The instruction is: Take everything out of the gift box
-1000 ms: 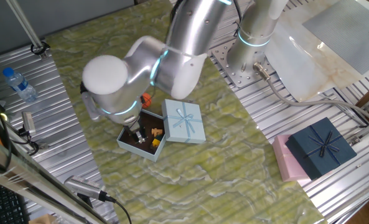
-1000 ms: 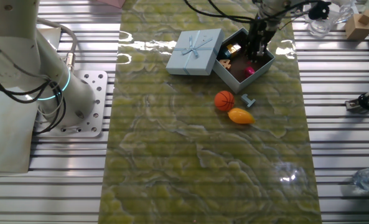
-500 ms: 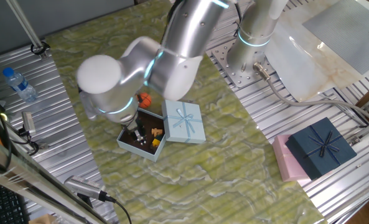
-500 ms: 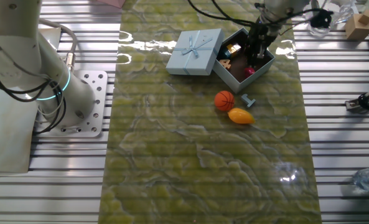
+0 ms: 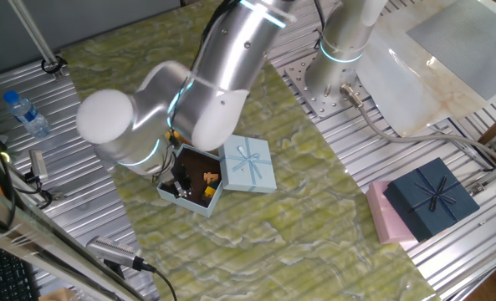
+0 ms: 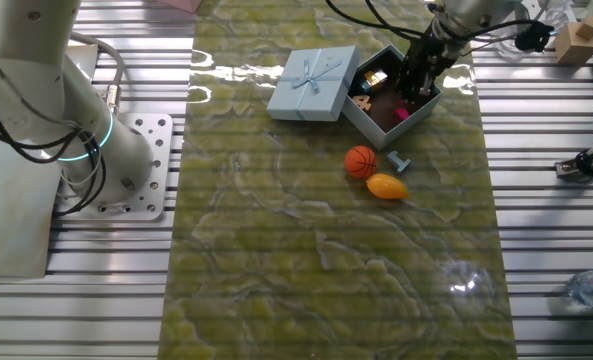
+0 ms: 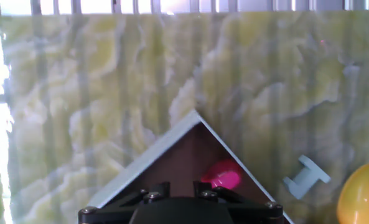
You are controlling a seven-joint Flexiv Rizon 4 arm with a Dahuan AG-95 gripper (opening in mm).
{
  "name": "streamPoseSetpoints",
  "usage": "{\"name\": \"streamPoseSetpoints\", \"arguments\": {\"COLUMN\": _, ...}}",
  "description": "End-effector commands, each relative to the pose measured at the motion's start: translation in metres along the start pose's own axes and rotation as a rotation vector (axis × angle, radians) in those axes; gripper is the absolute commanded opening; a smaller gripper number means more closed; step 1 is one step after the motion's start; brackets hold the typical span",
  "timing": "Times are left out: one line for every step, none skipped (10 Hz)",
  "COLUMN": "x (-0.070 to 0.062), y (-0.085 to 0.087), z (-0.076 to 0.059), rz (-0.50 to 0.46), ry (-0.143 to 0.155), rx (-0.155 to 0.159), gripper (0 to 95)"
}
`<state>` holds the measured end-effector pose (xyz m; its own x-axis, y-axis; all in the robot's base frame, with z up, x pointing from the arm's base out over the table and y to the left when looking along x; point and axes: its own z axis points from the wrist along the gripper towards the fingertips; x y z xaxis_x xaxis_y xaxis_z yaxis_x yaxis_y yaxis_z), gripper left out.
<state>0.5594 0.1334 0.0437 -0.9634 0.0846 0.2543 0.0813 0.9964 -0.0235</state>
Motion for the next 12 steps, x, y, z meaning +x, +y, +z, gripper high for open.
{"name": "streamPoseSetpoints", "arguments": {"x": 0.0086, "y": -0.0084, "z": -0.0025, "rz": -0.026, "ry": -0.047, "rx": -0.006, "gripper": 19.0}}
{"name": "streamPoseSetpoints", "arguments": {"x": 0.0122, "y": -0.0119, "z": -0.0033, "rz": -0.030, "ry": -0.100, "rx": -0.010, "gripper": 19.0}}
{"name": "streamPoseSetpoints", "arguments": {"x": 0.0132, "y": -0.0129, "z": -0.0035, "rz": -0.030, "ry": -0.121, "rx": -0.013, "gripper": 19.0}}
{"name": "streamPoseSetpoints", "arguments": {"x": 0.0133, "y": -0.0129, "z": -0.0035, "rz": -0.026, "ry": -0.119, "rx": -0.015, "gripper": 19.0}}
{"name": "streamPoseSetpoints", "arguments": {"x": 0.0133, "y": -0.0129, "z": -0.0035, "rz": -0.027, "ry": -0.117, "rx": -0.014, "gripper": 19.0}}
{"name": "streamPoseSetpoints", "arguments": {"x": 0.0133, "y": -0.0130, "z": -0.0035, "rz": -0.029, "ry": -0.117, "rx": -0.012, "gripper": 19.0}}
{"name": "streamPoseSetpoints", "arguments": {"x": 0.0135, "y": -0.0132, "z": -0.0035, "rz": -0.033, "ry": -0.118, "rx": -0.011, "gripper": 19.0}}
{"name": "streamPoseSetpoints", "arguments": {"x": 0.0135, "y": -0.0132, "z": -0.0035, "rz": -0.045, "ry": -0.118, "rx": -0.009, "gripper": 19.0}}
{"name": "streamPoseSetpoints", "arguments": {"x": 0.0135, "y": -0.0132, "z": -0.0035, "rz": -0.058, "ry": -0.125, "rx": -0.001, "gripper": 19.0}}
{"name": "streamPoseSetpoints", "arguments": {"x": 0.0135, "y": -0.0132, "z": -0.0035, "rz": -0.055, "ry": -0.156, "rx": 0.005, "gripper": 19.0}}
{"name": "streamPoseSetpoints", "arguments": {"x": 0.0135, "y": -0.0132, "z": -0.0035, "rz": -0.052, "ry": -0.184, "rx": 0.003, "gripper": 19.0}}
{"name": "streamPoseSetpoints", "arguments": {"x": 0.0135, "y": -0.0132, "z": -0.0035, "rz": -0.052, "ry": -0.218, "rx": -0.003, "gripper": 19.0}}
